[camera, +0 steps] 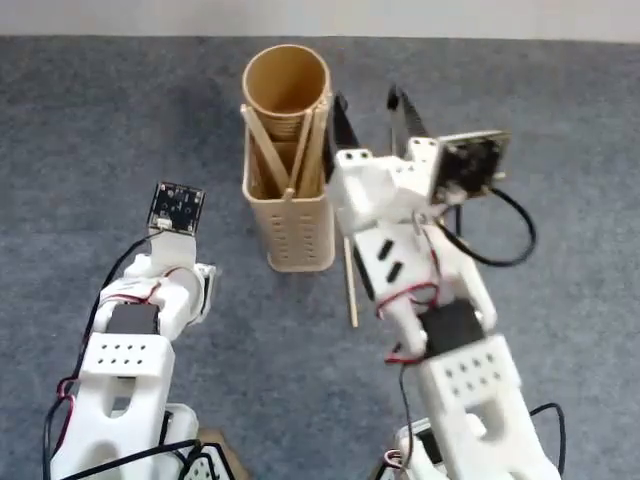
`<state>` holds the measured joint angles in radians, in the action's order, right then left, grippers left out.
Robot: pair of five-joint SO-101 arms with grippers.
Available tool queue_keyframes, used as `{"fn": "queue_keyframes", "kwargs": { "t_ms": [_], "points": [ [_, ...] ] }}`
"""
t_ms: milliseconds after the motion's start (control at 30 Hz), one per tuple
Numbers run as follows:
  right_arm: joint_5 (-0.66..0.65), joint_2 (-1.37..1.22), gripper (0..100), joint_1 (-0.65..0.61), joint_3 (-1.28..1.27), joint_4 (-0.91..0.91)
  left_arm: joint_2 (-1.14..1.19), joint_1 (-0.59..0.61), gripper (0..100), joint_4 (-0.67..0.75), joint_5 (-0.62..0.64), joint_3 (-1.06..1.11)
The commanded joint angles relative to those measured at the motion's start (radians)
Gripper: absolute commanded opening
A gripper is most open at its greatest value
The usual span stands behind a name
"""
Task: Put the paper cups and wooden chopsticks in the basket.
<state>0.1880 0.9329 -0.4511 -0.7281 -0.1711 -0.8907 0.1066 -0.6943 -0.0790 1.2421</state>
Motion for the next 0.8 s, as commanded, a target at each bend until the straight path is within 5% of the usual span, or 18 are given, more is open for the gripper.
{"fn": "queue_keyframes", "kwargs": {
  "t_ms": [0, 300, 600, 767],
  "points": [
    [0.003, 0.059, 23.5, 0.065, 0.101, -0.203, -0.018, -0.015, 20, 0.015, 0.002, -0.004],
    [0.008, -0.4, 9.3, 0.475, 0.096, -0.332, -0.018, -0.015, 20, 0.015, 0.002, -0.004],
    [0.003, -1.035, 7.4, 0.492, 0.453, -0.351, -0.018, -0.015, 20, 0.015, 0.002, -0.004],
    [0.071, -1.175, 26.8, 0.479, 0.647, -0.539, -0.018, -0.015, 20, 0.015, 0.002, -0.004]
  ]
}}
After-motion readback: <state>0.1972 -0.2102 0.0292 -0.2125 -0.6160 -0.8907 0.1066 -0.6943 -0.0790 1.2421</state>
